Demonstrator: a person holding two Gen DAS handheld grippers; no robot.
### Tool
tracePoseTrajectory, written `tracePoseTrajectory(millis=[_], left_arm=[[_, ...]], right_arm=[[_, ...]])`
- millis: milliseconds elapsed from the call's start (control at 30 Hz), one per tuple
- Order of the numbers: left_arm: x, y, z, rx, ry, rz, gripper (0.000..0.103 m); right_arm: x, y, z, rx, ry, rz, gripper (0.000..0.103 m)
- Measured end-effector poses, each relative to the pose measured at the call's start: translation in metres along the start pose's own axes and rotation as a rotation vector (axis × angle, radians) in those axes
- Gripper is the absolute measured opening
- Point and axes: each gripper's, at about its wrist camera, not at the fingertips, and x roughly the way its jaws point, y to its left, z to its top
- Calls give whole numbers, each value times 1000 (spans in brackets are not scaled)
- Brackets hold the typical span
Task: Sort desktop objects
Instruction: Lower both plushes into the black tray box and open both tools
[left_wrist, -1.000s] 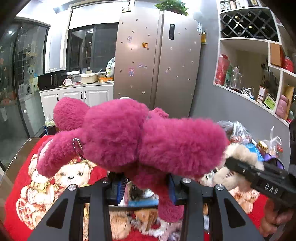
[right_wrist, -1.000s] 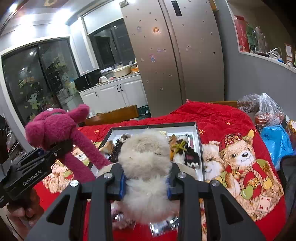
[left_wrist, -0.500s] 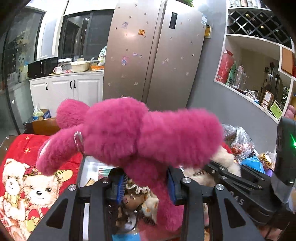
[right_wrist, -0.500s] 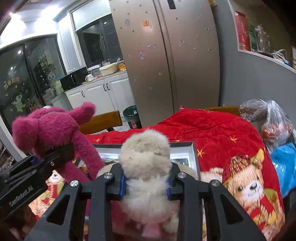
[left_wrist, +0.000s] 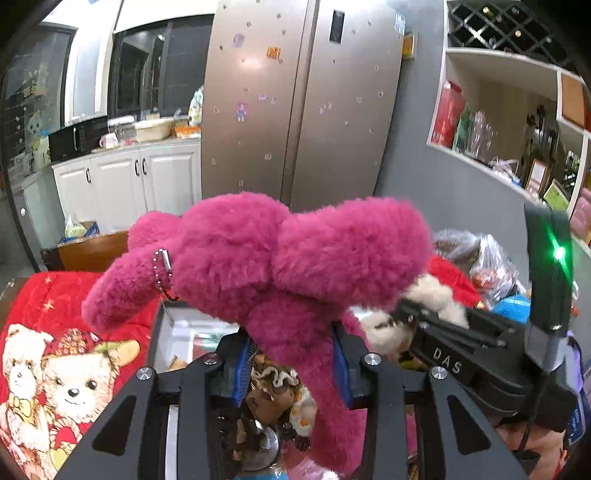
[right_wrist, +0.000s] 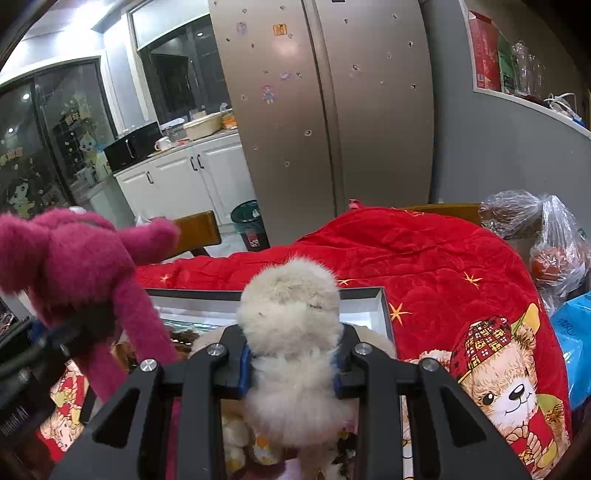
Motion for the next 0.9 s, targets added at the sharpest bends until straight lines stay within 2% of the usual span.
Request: tracePoseTrajectory(millis=[100, 367, 600, 900], left_arm=[[14, 1, -5, -15, 44, -21, 37], [37, 11, -14, -32, 108, -12, 37], [43, 12, -19, -22, 117, 10, 37], [41, 9, -19, -18, 114, 17, 37]], right_arm=[[11, -2, -3, 0, 25, -1, 32], [35, -6, -8, 1, 74, -13, 32], [46, -9, -8, 8, 102, -25, 32], [44, -1, -11, -21, 91, -59, 32]])
